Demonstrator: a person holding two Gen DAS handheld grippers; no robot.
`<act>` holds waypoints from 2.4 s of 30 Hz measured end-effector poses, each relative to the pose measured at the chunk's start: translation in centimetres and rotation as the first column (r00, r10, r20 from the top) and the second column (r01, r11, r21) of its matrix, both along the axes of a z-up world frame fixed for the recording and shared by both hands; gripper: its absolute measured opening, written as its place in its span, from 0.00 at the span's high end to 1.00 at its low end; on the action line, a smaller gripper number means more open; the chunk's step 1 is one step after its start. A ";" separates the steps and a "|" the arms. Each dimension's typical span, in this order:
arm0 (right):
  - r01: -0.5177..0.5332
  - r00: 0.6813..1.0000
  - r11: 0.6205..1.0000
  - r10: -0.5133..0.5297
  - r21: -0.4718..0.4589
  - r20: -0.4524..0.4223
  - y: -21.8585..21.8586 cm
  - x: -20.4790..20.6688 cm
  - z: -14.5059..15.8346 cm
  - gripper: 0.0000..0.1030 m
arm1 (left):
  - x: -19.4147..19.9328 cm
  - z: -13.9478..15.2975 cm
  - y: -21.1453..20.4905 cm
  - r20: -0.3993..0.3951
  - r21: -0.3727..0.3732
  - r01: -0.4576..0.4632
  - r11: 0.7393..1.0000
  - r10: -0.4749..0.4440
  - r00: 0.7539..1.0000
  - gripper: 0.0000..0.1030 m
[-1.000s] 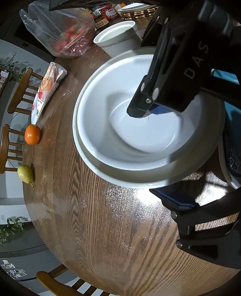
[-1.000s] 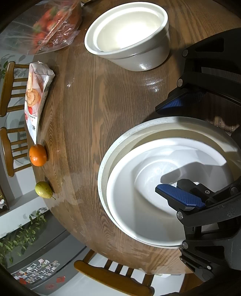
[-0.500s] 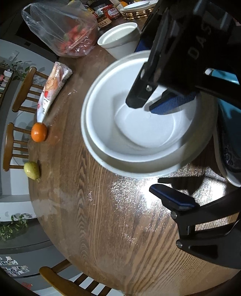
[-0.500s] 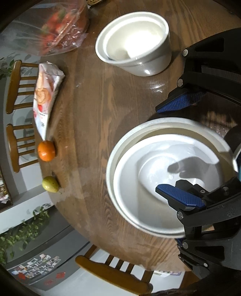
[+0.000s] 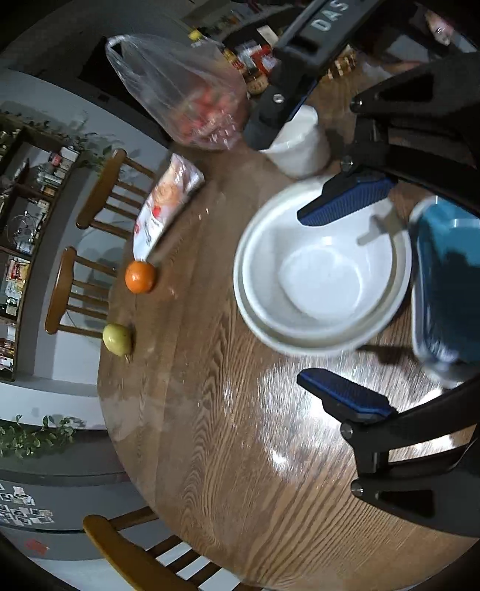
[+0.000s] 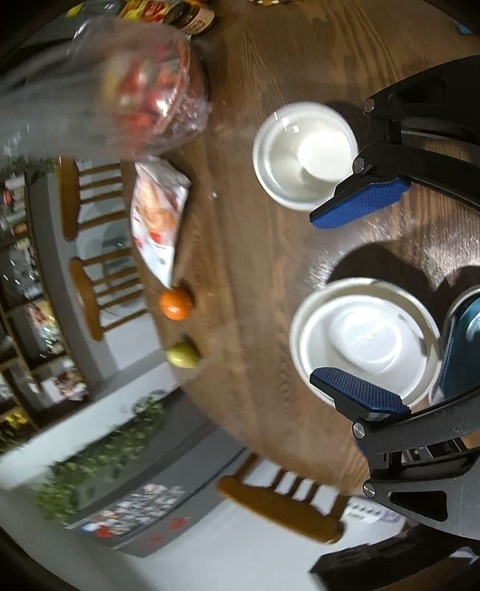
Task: Organize plates and bowls
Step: 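Move the right gripper to the small white ramekin and grasp its rim, then lift the white ramekin off the table with the right gripper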
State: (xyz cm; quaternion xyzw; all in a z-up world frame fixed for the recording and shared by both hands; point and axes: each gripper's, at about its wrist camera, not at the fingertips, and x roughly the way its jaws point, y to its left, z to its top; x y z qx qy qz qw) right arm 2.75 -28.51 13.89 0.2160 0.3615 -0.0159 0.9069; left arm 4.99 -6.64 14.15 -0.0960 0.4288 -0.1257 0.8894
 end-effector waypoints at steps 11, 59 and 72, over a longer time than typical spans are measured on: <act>0.130 0.991 0.988 -0.130 0.083 0.005 -7.5 -1.5 -0.9 0.24 | -0.6 1.9 -7.2 0.004 0.021 0.070 0.997 -0.070 0.998 0.24; 0.120 0.992 0.978 -0.110 0.171 -0.067 -11.6 -0.6 -5.0 0.41 | 2.2 -1.8 -16.0 -0.095 0.099 0.115 0.988 -0.106 0.990 0.36; 0.128 0.987 0.979 -0.109 0.157 -0.121 -11.5 0.1 -6.2 0.60 | 1.7 -2.7 -17.0 -0.069 0.087 0.142 0.986 -0.136 0.988 0.54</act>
